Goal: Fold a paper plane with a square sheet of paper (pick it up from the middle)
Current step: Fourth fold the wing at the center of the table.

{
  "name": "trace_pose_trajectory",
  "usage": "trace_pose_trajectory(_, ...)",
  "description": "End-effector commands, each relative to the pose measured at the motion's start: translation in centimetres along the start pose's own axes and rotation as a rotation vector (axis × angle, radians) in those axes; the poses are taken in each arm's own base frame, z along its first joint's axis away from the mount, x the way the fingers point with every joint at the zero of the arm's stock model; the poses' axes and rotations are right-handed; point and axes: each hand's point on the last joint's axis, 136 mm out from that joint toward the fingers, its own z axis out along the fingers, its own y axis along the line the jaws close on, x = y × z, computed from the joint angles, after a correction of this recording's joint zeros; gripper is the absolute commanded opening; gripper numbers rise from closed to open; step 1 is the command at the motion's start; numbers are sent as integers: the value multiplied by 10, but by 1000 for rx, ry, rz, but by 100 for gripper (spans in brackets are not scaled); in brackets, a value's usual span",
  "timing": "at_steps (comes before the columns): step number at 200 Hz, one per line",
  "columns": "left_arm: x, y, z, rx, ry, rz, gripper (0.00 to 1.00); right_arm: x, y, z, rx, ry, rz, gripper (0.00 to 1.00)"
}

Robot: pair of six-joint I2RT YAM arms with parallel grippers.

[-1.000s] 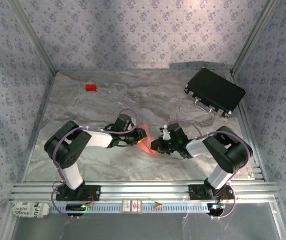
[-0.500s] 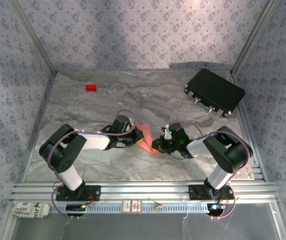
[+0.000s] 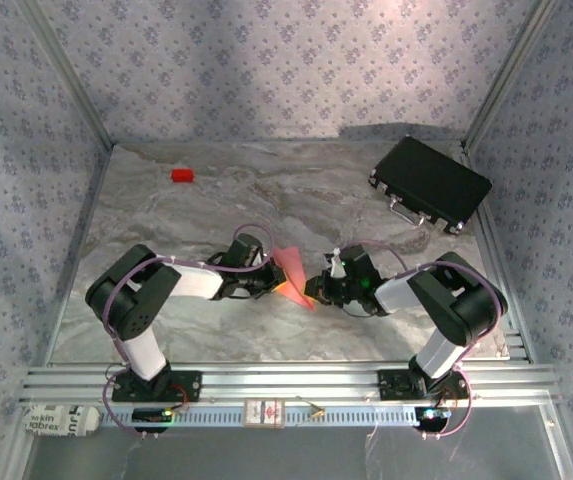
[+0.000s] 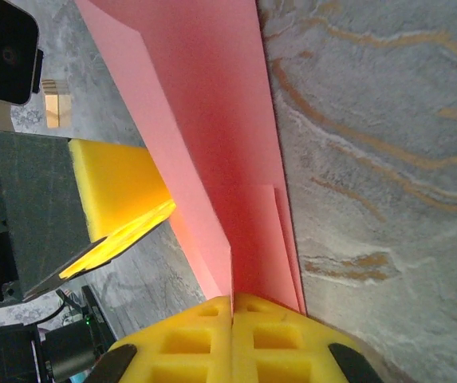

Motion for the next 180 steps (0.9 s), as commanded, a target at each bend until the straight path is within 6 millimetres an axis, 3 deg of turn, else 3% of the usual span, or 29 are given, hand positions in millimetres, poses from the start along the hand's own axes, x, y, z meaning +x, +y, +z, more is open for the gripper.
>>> trace_pose_trajectory(1,12,26,5,-86,37,-13,8,2,-5,-2,1,7,17,1)
trace_pose_trajectory(104,2,-4,1,-22,19,42,11,10,-25,5,31,44,60,0)
trace_pose_trajectory(180,-3,-63,-14,154,-5,130,11,10,-28,4,37,45,71,0)
